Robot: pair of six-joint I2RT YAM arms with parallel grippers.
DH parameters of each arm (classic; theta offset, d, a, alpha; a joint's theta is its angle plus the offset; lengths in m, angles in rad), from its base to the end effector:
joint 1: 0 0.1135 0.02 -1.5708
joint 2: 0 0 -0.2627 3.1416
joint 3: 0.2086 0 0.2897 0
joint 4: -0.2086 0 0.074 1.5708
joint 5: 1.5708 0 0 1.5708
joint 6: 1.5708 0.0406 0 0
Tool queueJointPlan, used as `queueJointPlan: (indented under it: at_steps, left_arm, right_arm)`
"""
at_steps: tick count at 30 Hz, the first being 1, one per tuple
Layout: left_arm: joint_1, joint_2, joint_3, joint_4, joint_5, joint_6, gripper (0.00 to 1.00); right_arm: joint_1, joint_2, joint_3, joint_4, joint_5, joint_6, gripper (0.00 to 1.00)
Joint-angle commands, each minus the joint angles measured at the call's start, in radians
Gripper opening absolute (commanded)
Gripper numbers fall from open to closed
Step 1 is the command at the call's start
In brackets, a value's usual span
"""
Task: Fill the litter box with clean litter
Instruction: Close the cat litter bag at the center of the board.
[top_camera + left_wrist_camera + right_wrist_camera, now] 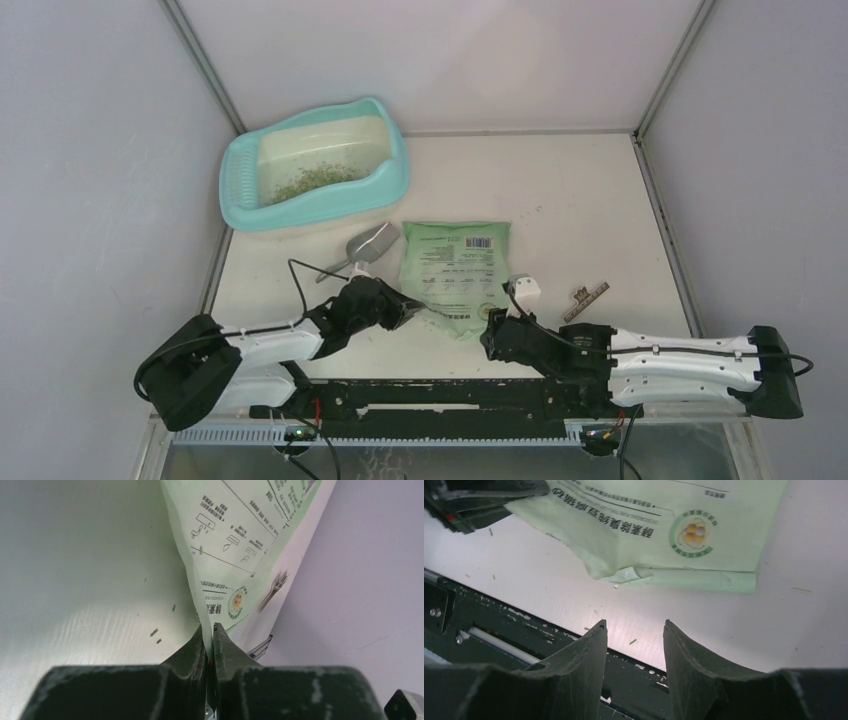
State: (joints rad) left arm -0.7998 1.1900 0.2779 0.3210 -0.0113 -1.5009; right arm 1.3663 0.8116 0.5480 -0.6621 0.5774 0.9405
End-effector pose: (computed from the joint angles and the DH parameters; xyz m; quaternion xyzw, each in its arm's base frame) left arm 0.1665 -0.1707 0.1061 -0.3055 0.8278 -0.4275 0.1966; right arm 0.0610 0.1849 0.2018 -0.1039 0.9077 0.1683 0.3700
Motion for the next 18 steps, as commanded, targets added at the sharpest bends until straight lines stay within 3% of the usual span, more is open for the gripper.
queueJointPlan:
  at_steps: [1,8,18]
  left_arm:
    - [0.009,0.053,-0.034,0.138,0.047,-0.075,0.09]
    - [0.009,0.109,-0.078,0.291,0.071,-0.153,0.04]
    - [0.008,-0.006,-0.155,0.323,0.038,-0.265,0.06]
  right_arm:
    - [0.045,0.025,0.047,0.080,0.004,-0.063,0.53]
    - [0.103,0.130,0.047,0.077,0.014,0.013,0.54]
    - [0.109,0.242,0.047,0.125,0.041,0.021,0.56]
